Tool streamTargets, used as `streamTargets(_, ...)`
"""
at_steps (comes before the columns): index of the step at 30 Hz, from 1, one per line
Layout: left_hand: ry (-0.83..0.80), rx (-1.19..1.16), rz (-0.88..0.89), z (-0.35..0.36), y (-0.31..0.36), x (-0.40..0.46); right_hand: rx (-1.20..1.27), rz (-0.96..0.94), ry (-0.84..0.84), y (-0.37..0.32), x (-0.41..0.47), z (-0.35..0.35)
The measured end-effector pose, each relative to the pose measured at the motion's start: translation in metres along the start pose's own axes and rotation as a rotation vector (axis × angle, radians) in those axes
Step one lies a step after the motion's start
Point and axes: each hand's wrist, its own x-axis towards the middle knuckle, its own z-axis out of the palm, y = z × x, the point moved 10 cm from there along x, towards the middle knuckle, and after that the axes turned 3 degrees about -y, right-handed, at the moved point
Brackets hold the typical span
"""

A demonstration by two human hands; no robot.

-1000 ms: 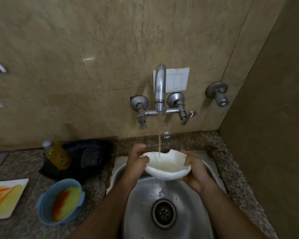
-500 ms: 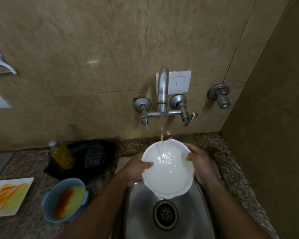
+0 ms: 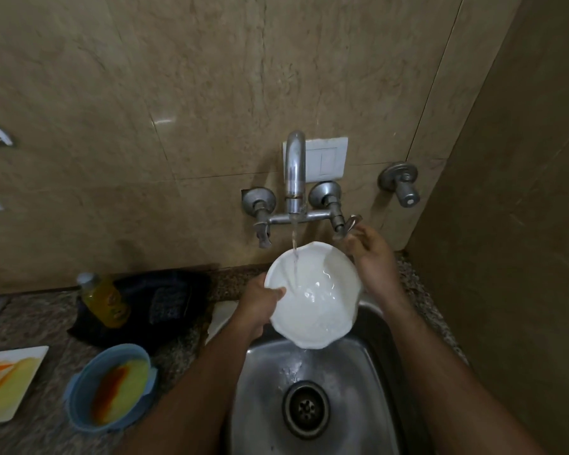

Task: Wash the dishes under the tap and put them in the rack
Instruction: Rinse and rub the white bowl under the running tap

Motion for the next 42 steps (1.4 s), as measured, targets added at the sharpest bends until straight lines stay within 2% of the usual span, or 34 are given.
streamTargets(4, 0.099, 0.153, 0.074, -0.024, 0.01, -0.008, -0.165, -0.059, -0.008, -0.025, 0.005, 0.002)
streamTargets(9, 0.173, 0.395, 0.142, -0.036, 0.024, -0.018, -0.339, -0.077, 0.092, -0.04, 0.004, -0.005)
streamTargets(13, 0.037, 0.148, 0.049, -0.022, 0.005, -0.016, -0.373, -0.075, 0.086, -0.042, 0.006, -0.003)
streamTargets(18, -0.029, -0.112, -0.025, 0.006, -0.016, -0.006, -0.46, -0.054, 0.086, -0.038, 0.012, -0.003)
streamTargets(21, -0.009, -0.135, 0.012, 0.011, -0.017, -0.002, -0.647, -0.123, 0.057, -0.051, 0.009, 0.003)
streamTargets(23, 0.04, -0.073, 0.049, 0.003, -0.012, -0.005, -0.805, -0.18, 0.04, -0.063, 0.004, 0.01)
streamTargets(25, 0.087, 0.019, 0.105, -0.008, -0.003, -0.014, -0.843, -0.177, 0.048, -0.065, -0.002, 0.012)
streamTargets(28, 0.132, 0.117, 0.177, -0.023, 0.01, -0.033, -0.771, -0.126, 0.026, -0.062, -0.007, 0.012)
streamTargets(34, 0.218, 0.242, 0.37, -0.055, 0.037, -0.076, -0.646, -0.016, -0.219, -0.037, -0.056, 0.02)
streamTargets(36, 0.224, 0.303, 0.433, -0.059, 0.047, -0.09, -0.468, -0.022, -0.348, -0.031, -0.078, 0.031)
streamTargets(40, 0.216, 0.391, 0.525, -0.061, 0.058, -0.114, -0.041, -0.137, -0.504, -0.052, -0.115, 0.038)
streamTargets(42, 0.236, 0.416, 0.563, -0.065, 0.059, -0.124, -0.061, -0.164, -0.607, -0.057, -0.134, 0.047)
